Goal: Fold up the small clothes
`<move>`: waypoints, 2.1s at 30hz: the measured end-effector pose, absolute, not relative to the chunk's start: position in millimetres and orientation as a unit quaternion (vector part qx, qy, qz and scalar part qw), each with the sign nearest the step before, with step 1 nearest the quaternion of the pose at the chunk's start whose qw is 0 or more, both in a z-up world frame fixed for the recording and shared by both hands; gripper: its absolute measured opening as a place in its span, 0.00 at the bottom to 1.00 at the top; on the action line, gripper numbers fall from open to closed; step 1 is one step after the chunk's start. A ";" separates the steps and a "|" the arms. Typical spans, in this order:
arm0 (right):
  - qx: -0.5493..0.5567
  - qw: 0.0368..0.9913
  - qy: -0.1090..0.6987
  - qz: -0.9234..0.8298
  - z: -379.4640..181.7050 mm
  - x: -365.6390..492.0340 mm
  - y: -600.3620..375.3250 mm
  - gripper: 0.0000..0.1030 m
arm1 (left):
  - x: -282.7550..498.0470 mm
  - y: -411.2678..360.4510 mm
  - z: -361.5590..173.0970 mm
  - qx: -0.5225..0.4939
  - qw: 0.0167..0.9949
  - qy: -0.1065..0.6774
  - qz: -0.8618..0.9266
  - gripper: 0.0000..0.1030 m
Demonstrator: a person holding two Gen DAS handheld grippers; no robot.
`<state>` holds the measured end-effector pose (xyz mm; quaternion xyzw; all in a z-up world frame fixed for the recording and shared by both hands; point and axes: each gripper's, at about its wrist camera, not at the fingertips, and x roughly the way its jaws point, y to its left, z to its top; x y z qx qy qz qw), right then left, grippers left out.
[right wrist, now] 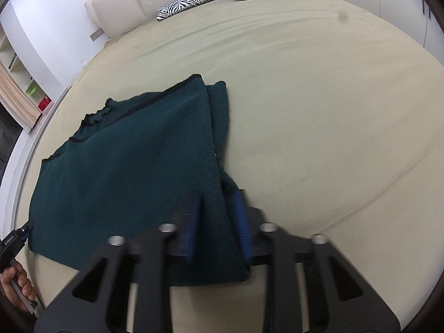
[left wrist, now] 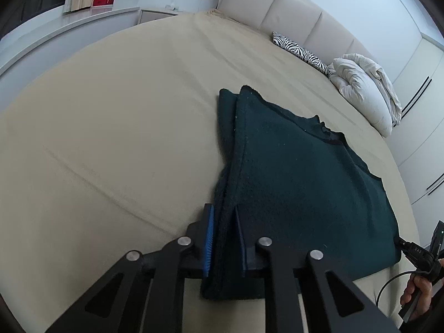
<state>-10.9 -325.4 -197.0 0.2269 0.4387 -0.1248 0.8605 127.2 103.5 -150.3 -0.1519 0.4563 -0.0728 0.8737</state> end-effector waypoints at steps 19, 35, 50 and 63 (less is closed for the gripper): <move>0.261 0.855 0.423 -0.146 -208.7 -28.8 -334.7 0.05 | 118.5 107.6 -154.5 -0.136 0.880 0.451 -0.063 0.11; 0.298 0.884 0.359 -0.004 -139.5 23.2 -295.2 0.45 | 151.8 45.8 -72.7 -0.079 0.921 0.367 -0.101 0.20; 0.419 0.798 0.418 0.115 -245.3 209.4 -253.4 0.22 | 245.2 34.0 -156.3 -0.082 0.901 0.419 -0.082 0.15; 0.382 0.842 0.365 0.110 -212.5 107.7 -282.8 0.24 | 238.0 19.3 -157.2 -0.044 0.908 0.412 -0.066 0.15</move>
